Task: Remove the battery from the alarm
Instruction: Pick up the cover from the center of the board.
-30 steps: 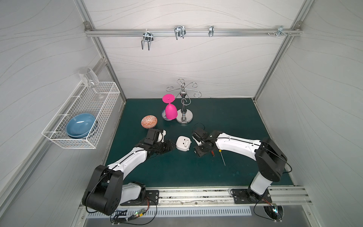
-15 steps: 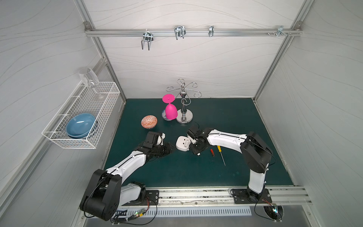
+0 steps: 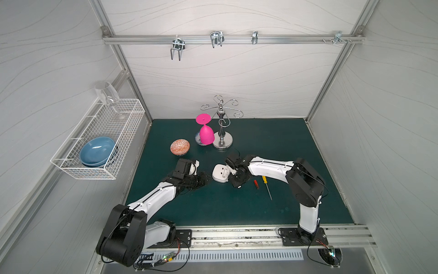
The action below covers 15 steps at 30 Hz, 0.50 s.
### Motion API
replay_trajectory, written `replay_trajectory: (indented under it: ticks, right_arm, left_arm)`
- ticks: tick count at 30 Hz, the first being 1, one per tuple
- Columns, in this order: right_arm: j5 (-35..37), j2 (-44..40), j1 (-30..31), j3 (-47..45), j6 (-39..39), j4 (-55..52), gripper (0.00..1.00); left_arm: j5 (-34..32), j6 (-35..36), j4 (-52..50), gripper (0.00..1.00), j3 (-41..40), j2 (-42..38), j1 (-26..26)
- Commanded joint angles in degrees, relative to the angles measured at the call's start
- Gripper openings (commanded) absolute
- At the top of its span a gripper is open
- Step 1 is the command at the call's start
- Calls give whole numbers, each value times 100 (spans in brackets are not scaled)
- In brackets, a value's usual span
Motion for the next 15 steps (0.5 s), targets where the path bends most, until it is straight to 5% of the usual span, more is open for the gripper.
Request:
replay_trajectory:
  ticks: [1, 11, 15]
  right_arm:
    - [-65, 60, -32, 49, 47, 23, 11]
    - [-795, -889, -380, -601, 624, 563, 8]
    - [-1129, -1504, -623, -964, 1025, 901, 8]
  left_arm:
    - [91, 24, 198, 60, -16, -86, 19]
    - [157, 51, 345, 59, -216, -554, -43]
    - [-341, 90, 313, 59, -283, -949, -608]
